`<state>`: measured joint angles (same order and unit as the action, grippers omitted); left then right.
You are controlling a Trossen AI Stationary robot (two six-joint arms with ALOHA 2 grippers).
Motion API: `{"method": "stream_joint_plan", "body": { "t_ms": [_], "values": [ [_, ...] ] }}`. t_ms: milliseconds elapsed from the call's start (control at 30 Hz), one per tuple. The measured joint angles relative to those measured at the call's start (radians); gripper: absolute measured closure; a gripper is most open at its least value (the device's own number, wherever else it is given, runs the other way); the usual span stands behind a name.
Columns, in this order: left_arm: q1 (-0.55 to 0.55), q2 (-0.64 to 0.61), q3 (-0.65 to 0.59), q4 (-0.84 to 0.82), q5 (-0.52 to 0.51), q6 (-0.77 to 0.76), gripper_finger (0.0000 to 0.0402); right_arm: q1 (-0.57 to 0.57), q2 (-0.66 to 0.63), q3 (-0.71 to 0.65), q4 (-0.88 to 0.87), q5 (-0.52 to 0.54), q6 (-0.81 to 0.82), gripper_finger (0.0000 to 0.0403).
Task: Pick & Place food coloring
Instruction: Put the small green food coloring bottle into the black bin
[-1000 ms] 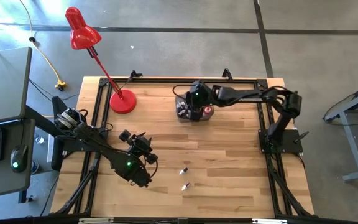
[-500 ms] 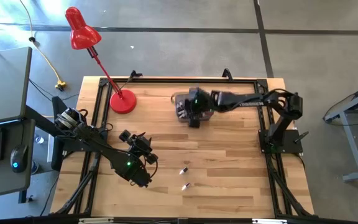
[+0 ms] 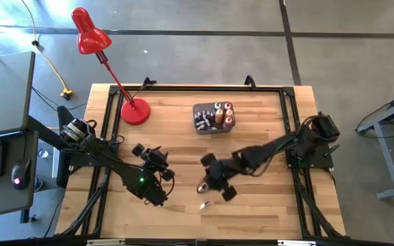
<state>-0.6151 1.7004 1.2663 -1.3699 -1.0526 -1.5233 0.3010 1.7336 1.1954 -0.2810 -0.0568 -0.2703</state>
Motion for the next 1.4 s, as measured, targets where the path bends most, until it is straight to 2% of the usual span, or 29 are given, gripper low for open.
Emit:
{"method": "stream_joint_plan", "body": {
  "t_ms": [200, 367, 467, 500, 533, 633, 767, 833, 900, 967, 1133, 1233, 1400],
  "values": [
    [0.000, 0.000, 0.000, 0.030, 0.004, -0.027, 0.0244, 0.106, -0.002, 0.000, 0.019, 0.189, 0.109, 0.0258],
    [0.000, 0.000, 0.000, 0.081, 0.047, -0.023, 0.0244, 0.137, -0.002, 0.000, -0.018, 0.186, 0.165, 0.0258],
    [0.012, 0.000, 0.000, 0.160, 0.000, 0.084, 0.0243, 0.148, -0.002, 0.000, -0.053, 0.205, 0.193, 0.0258],
    [0.020, -0.001, 0.000, 0.216, 0.020, 0.131, 0.0243, 0.150, -0.003, 0.000, -0.066, 0.210, 0.194, 0.0258],
    [0.031, -0.001, 0.000, 0.285, 0.065, 0.187, 0.0243, 0.152, -0.003, 0.000, -0.083, 0.216, 0.195, 0.0258],
    [0.065, 0.000, 0.000, 0.535, 0.289, 0.464, 0.0243, 0.152, -0.003, 0.000, -0.132, 0.247, 0.222, 0.0258],
    [0.100, 0.029, 0.002, 0.940, 0.521, 0.779, 0.0243, 0.152, -0.006, 0.000, -0.213, 0.337, 0.324, 0.0258],
    [0.117, 0.044, 0.000, 1.084, 0.624, 0.889, 0.0243, 0.150, -0.010, 0.000, -0.267, 0.399, 0.388, 0.0258],
    [0.134, 0.061, 0.003, 1.185, 0.705, 0.929, 0.0243, 0.149, -0.021, 0.000, -0.352, 0.434, 0.432, 0.0258],
    [0.148, 0.086, 0.003, 1.192, 0.745, 0.931, 0.0243, 0.149, -0.033, 0.000, -0.436, 0.456, 0.457, 0.0258],
    [0.180, 0.169, 0.000, 1.161, 0.759, 0.886, 0.0243, 0.147, -0.063, 0.000, -0.629, 0.543, 0.565, 0.0258],
    [0.190, 0.214, -0.003, 1.149, 0.772, 0.862, 0.0243, 0.144, -0.074, 0.000, -0.682, 0.580, 0.625, 0.0258],
    [0.198, 0.267, -0.001, 1.159, 0.761, 0.857, 0.0243, 0.145, -0.082, 0.000, -0.692, 0.574, 0.659, 0.0258]
  ]
}}
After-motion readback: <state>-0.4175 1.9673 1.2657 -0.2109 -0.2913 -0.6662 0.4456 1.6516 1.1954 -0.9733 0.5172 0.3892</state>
